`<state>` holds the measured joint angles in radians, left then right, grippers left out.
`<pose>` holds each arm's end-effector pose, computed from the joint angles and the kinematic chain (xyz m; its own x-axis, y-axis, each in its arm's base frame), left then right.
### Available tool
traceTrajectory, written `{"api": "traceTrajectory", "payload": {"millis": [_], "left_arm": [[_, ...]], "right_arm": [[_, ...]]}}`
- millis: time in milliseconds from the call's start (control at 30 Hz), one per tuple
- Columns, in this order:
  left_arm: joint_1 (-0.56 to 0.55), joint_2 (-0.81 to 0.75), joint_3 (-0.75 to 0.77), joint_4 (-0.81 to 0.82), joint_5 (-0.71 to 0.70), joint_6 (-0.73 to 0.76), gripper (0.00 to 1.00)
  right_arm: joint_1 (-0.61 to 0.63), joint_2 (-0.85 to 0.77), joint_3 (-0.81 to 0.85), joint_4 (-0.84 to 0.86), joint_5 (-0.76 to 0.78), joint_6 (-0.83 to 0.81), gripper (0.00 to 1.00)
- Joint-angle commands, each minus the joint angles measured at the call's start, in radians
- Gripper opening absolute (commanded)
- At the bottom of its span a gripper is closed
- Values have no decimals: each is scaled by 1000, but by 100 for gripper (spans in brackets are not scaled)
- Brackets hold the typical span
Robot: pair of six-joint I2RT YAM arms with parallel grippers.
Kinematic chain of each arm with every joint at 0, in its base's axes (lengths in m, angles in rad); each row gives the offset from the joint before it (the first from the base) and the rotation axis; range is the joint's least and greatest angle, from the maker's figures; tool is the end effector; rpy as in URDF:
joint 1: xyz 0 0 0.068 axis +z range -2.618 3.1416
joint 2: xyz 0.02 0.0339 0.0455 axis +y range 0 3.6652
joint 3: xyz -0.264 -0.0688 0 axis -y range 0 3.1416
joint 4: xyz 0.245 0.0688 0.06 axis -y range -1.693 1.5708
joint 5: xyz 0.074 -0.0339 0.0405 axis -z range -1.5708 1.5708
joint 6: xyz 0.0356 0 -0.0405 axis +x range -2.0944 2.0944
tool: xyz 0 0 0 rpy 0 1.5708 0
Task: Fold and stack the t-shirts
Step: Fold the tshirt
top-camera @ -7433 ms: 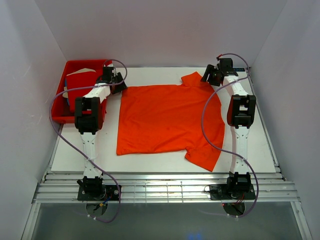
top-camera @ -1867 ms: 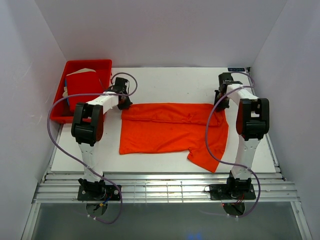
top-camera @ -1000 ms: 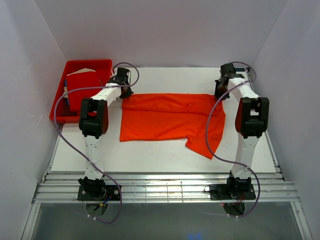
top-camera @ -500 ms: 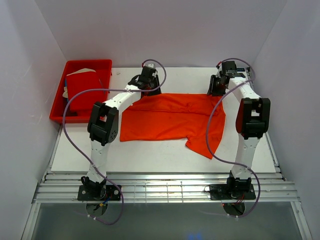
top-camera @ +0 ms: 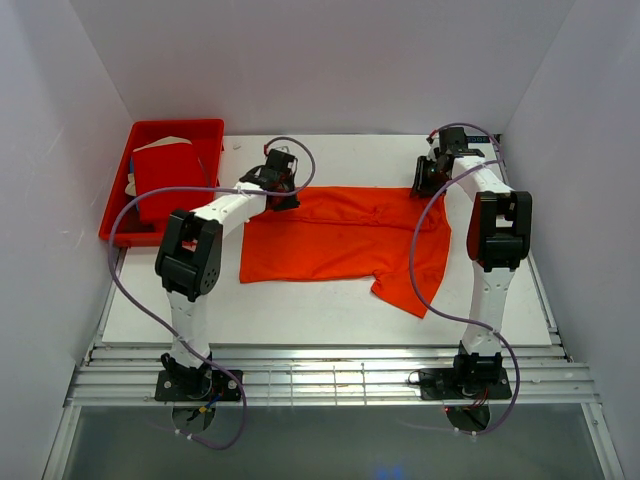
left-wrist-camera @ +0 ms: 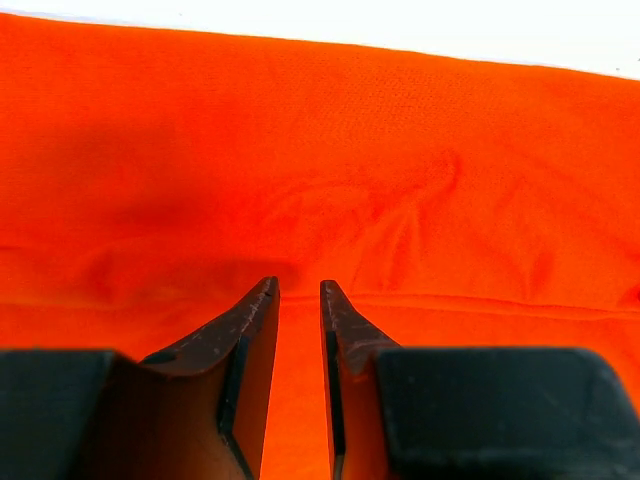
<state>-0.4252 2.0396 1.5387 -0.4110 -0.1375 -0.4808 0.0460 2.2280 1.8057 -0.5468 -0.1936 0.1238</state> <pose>0.4118 -0.1811 0.1976 -0.7922 -0.1442 -0.5930 -0.0386 0.9816 -0.1871 0.4902 0.0294 0.1870 -0.8362 0.0828 -0.5421 -0.0510 0.9725 0.2273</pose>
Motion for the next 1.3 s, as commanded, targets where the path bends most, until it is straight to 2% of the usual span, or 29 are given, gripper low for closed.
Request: {"api": "traceTrajectory", "payload": {"millis": [0, 300, 900, 967, 1100, 1267], "left_arm": [[2, -116, -12, 11, -68, 30, 34], [58, -153, -58, 9, -63, 8, 33], [246, -229, -166, 55, 24, -4, 31], [250, -229, -167, 58, 29, -7, 31], [263, -231, -170, 60, 29, -5, 31], [275, -240, -187, 61, 32, -5, 31]], "right_arm": [[-5, 4, 40, 19, -9, -12, 37], [-5, -7, 11, 10, 13, -30, 37], [-3, 27, 3, 10, 34, -50, 36], [-3, 30, 3, 11, 28, -50, 34], [-5, 33, 4, 13, 26, -53, 21], [-3, 32, 0, 12, 11, -56, 11]]}}
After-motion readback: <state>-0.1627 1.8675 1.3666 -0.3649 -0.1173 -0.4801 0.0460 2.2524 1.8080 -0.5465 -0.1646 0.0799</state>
